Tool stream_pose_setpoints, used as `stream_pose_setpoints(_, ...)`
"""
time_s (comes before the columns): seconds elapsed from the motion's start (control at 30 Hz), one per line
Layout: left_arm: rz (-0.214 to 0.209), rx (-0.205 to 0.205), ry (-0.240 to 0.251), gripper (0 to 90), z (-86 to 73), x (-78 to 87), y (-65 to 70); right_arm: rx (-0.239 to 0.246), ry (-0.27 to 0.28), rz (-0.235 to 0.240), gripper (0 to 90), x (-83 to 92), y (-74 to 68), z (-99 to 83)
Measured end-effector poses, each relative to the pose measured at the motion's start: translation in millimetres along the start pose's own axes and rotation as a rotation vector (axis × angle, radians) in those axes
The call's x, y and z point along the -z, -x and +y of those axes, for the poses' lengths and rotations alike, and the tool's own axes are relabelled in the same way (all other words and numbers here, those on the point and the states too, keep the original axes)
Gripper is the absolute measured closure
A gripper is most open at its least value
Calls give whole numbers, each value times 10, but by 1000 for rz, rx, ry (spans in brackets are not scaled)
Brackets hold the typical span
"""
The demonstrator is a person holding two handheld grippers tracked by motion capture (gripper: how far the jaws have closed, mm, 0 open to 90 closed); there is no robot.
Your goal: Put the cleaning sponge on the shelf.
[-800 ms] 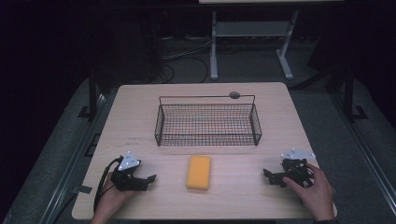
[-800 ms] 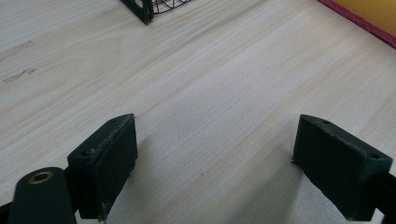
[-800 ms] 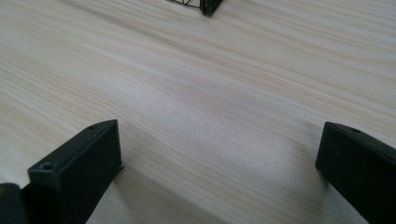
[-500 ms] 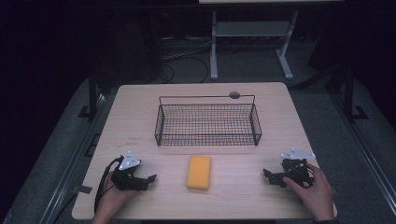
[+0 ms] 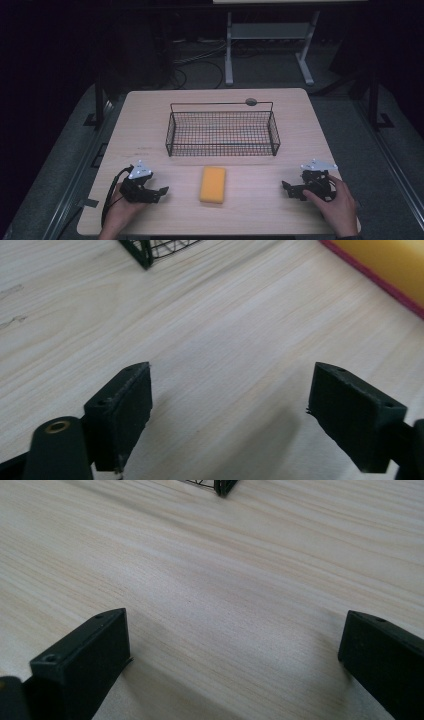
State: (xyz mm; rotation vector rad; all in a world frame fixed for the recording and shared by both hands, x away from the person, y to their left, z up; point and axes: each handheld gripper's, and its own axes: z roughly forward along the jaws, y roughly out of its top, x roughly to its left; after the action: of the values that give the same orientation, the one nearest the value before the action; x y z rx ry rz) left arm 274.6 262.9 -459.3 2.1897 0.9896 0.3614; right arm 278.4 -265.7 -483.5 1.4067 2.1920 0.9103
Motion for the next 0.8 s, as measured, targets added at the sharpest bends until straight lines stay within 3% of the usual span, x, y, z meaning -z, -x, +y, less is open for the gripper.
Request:
stream_pose_setpoints(0.5,-64,10,-25,398,168,34,111,2,1,0,0,-1,1,-1)
stream_pose_setpoints(0.8,-86,18,-38,629,283,45,121,2,1,0,0,-1,1,-1)
